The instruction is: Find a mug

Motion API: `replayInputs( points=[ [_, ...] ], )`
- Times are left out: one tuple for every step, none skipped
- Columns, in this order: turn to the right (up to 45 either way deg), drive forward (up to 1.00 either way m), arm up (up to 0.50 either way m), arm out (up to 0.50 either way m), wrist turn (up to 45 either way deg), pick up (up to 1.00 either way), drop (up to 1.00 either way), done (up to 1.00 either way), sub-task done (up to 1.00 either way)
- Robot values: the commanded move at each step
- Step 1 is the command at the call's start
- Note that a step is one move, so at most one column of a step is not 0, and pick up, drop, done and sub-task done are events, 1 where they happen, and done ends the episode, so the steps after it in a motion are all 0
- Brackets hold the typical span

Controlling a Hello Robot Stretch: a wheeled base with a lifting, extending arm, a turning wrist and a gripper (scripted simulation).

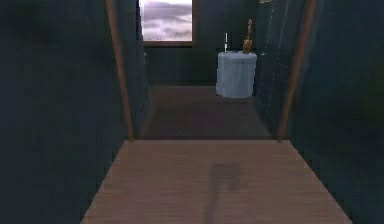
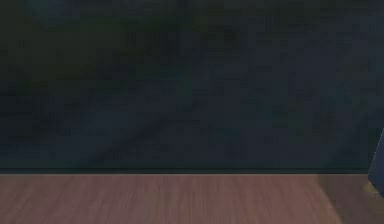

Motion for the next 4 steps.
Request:
replayInputs(
  points=[
    [0.0, 1.00, 0.00, 0.00, 0.0, 0.00, 0.00, 0.00, 0.00],
    [0.0, 1.00, 0.00, 0.00, 0.0, 0.00, 0.00, 0.00, 0.00],
    [0.0, 1.00, 0.00, 0.00, 0.0, 0.00, 0.00, 0.00, 0.00],
    [0.0, 0.30, 0.00, 0.00, 0.0, 0.00, 0.00, 0.00, 0.00]
  ],
)
